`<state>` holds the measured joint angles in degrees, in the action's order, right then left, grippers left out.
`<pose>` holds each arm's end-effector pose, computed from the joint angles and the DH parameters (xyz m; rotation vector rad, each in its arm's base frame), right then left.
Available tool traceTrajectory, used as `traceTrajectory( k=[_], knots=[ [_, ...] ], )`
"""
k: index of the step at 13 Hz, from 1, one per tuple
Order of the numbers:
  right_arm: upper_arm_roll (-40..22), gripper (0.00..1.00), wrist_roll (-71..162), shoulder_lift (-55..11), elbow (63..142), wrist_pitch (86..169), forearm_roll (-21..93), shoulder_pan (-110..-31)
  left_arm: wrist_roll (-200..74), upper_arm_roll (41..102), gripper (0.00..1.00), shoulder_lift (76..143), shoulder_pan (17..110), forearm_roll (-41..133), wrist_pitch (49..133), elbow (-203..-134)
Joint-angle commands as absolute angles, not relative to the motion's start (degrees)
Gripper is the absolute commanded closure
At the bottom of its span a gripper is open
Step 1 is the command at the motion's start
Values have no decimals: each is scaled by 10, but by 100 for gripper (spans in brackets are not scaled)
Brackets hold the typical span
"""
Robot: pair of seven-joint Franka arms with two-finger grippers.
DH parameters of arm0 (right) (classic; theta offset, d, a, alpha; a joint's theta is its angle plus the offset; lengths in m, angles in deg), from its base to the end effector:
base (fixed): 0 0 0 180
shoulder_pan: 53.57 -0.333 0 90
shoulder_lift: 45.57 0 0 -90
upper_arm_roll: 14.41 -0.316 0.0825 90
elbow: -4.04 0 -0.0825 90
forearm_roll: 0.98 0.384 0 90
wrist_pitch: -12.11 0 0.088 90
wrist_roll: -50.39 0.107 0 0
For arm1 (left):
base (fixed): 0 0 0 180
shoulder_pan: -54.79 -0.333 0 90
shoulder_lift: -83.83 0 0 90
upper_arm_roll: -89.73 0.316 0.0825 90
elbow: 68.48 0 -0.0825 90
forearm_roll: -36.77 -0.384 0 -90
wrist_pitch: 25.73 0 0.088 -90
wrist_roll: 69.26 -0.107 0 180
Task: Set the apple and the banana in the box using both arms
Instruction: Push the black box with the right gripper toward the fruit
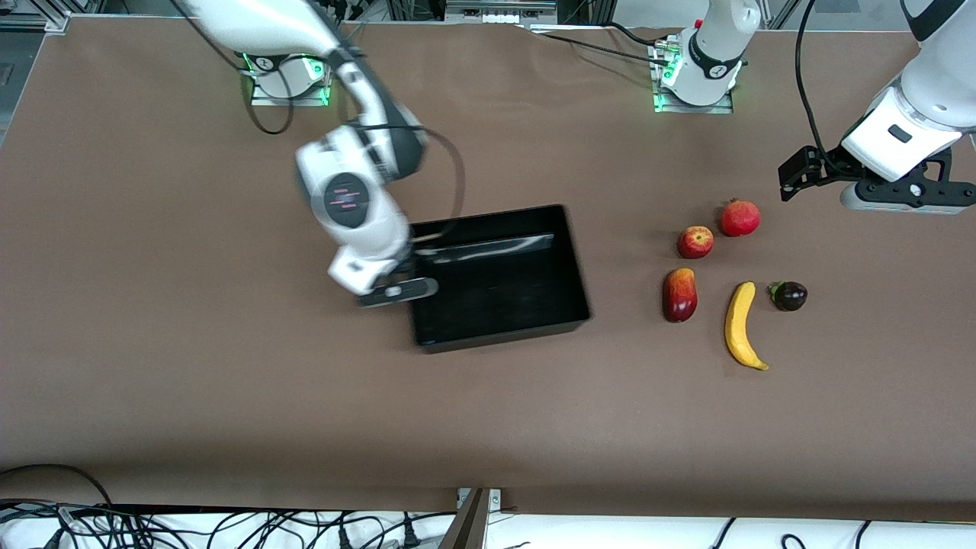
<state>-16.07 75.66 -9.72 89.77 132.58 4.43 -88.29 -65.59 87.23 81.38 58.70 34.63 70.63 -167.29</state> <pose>0.5696 0.4210 0.3017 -3.0582 -0.2142 0.1024 0.5446 -0.0580 0.5847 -3.1017 0.0805 -0.0052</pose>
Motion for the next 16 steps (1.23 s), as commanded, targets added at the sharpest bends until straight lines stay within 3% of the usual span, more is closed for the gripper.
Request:
traceTrajectory(
  k=[1, 4, 11, 12, 13, 14, 16],
  knots=[
    [-152, 100, 866, -6, 771, 1318, 73, -933, -666, 873, 0, 818, 588, 349, 695, -1660],
    [-152, 100, 935, 37, 730, 1339, 75, -958, -659, 873, 0, 820, 589, 349, 694, -1660],
    [-151, 100, 962, 74, 729, 1397, 73, -987, -670, 869, 0, 852, 592, 350, 649, -1668],
    [-151, 83, 960, 72, 729, 1396, 73, -987, -673, 869, 0, 877, 588, 349, 635, -1674],
    [-149, 21, 957, 67, 729, 1392, 70, -985, -685, 870, 0, 891, 587, 349, 635, -1692],
    [-147, 0, 950, 56, 729, 1387, 68, -983, -696, 869, 0, 895, 583, 349, 659, -1722],
    [-141, 0, 915, 20, 728, 1340, 68, -971, -698, 869, 0, 881, 584, 349, 770, -1822]
  ],
)
